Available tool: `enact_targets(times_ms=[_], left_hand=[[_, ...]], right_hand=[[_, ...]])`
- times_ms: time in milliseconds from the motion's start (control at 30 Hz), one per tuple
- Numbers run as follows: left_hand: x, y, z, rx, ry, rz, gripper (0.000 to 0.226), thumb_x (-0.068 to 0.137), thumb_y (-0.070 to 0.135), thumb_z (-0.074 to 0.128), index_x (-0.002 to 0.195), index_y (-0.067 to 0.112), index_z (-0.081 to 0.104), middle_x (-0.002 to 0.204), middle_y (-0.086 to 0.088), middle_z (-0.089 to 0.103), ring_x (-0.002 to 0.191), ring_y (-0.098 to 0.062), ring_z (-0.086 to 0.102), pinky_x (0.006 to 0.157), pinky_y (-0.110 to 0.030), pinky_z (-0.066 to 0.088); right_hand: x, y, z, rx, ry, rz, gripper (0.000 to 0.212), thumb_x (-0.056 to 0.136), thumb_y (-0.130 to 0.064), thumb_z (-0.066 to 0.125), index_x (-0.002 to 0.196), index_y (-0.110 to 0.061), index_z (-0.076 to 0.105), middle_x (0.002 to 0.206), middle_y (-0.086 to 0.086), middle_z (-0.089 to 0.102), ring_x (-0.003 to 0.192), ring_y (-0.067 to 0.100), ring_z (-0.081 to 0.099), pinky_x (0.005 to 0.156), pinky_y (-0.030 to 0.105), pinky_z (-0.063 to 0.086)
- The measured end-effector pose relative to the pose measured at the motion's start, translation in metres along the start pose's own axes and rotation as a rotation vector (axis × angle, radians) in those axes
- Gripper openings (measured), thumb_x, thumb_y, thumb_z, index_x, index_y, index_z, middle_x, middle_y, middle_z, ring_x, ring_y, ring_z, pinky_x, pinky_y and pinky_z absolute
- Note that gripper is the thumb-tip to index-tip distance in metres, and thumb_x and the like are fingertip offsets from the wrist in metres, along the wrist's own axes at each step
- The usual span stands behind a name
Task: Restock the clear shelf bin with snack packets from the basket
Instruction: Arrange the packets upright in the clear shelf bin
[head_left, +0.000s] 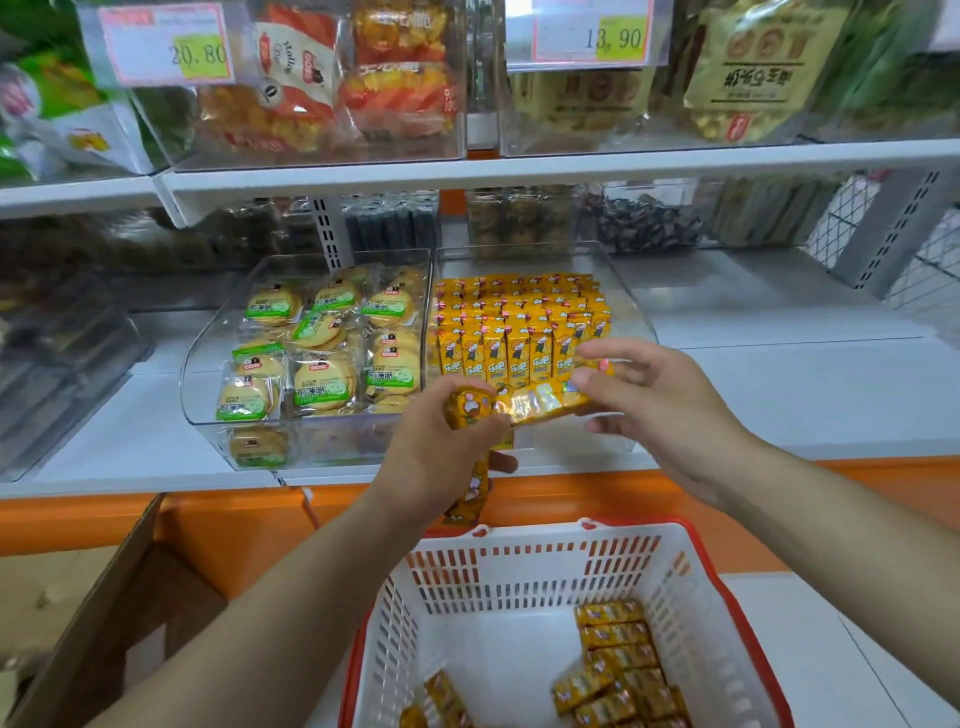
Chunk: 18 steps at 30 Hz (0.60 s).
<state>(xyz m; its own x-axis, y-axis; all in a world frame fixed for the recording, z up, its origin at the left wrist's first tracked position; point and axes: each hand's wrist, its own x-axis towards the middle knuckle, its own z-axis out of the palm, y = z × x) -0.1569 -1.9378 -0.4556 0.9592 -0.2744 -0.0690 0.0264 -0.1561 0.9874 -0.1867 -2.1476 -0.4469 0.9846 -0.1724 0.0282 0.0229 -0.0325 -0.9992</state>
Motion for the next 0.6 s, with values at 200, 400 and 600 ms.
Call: enact_targets(times_ms=[200,400,600], left_hand=[[0.008,0.003,-0.001,0.0,-0.041,-0.046,0.037,0.096,0.023,0.072,0.129,0.015,0.057,0.097,-0.007,0.077,0.077,-0.019,0.078,0.054,-0.029,0.059],[0.018,0.005,-0.008,0.025,0.026,0.072,0.031,0.093,0.021,0.073,0.122,0.019,0.062,0.101,-0.006,0.076,0.086,-0.02,0.075,0.064,-0.027,0.061],[0.026,0.005,-0.015,-0.018,0.038,0.127,0.02,0.092,0.021,0.073,0.107,0.033,0.066,0.085,0.005,0.077,0.074,-0.006,0.074,0.053,-0.014,0.052]], right_hand=[[0.02,-0.014,-0.029,-0.299,0.09,-0.141,0.029,0.075,-0.017,0.085,0.101,-0.018,0.074,0.097,0.005,0.074,0.083,0.018,0.073,0.08,0.028,0.054],[0.073,-0.022,-0.054,-0.885,0.165,-0.336,0.023,0.078,-0.028,0.083,0.097,-0.032,0.071,0.085,-0.017,0.065,0.081,0.019,0.062,0.068,0.031,0.045],[0.132,-0.002,-0.058,-1.261,0.154,-0.224,0.032,0.078,-0.04,0.082,0.108,-0.033,0.071,0.11,-0.004,0.072,0.107,0.026,0.059,0.093,0.041,0.046]])
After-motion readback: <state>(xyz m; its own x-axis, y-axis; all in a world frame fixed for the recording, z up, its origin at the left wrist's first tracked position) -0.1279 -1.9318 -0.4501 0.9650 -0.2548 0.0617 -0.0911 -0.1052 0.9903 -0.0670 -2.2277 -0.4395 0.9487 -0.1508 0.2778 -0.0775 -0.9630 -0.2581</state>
